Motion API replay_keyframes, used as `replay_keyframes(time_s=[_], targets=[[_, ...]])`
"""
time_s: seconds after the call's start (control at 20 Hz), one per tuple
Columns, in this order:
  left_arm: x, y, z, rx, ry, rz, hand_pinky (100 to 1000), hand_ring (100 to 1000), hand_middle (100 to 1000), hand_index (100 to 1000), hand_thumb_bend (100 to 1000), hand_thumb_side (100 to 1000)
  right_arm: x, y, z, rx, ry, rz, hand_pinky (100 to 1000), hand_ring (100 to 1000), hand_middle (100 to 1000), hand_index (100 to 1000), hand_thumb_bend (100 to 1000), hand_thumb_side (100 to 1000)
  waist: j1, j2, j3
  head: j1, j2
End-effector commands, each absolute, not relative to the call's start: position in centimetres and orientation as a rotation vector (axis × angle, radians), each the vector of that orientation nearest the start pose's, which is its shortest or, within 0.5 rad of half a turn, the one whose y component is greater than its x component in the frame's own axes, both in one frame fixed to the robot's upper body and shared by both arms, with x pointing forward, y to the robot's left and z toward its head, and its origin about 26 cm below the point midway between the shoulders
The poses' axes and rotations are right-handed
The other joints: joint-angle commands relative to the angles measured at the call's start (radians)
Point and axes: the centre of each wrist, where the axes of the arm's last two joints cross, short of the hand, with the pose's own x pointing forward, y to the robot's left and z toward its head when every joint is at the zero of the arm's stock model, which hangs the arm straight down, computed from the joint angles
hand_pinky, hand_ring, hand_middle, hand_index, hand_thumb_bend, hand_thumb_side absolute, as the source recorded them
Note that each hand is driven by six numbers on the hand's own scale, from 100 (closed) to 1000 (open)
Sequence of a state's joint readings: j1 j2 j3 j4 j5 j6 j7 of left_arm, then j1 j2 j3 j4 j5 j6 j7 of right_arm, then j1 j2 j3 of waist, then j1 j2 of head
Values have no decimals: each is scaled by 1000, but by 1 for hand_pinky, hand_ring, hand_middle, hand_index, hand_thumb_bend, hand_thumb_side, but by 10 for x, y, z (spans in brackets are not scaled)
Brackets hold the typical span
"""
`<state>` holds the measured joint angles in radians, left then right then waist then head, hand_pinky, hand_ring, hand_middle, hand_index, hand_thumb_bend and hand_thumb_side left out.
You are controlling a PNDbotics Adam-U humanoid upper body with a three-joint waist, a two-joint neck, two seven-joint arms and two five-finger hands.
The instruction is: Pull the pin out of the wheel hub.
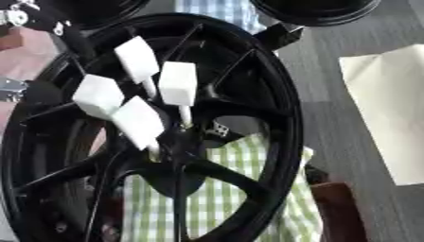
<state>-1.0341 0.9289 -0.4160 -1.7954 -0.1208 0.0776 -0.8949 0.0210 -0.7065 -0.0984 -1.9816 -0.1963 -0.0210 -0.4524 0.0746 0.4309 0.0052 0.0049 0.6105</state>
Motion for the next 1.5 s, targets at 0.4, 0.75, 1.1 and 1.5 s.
replay_keyframes(time_s=[0.4, 0.75, 1.1, 1.5], targets=[[342, 217, 379, 567, -1425, -2080, 897, 829, 748, 863, 469, 735, 257, -360, 179, -618, -2076, 65, 815, 542, 610, 659, 100, 752, 10, -61, -6, -5, -28], [345, 213, 377, 591, -1422, -2106, 889, 820, 733, 850, 422, 692, 257, -359, 178, -611, -2073, 63, 816, 541, 609, 659, 100, 753, 10, -60, -7, -4, -42], [344, 209, 378, 608, -1429, -2126, 865, 804, 712, 827, 381, 555, 257, -359, 176, -606, -2066, 54, 816, 541, 608, 659, 100, 756, 10, -61, -7, 4, -44], [346, 207, 377, 599, -1439, -2146, 837, 747, 622, 761, 287, 390, 256, -359, 174, -604, -2062, 41, 816, 540, 608, 659, 100, 757, 11, -62, -9, 13, -45]])
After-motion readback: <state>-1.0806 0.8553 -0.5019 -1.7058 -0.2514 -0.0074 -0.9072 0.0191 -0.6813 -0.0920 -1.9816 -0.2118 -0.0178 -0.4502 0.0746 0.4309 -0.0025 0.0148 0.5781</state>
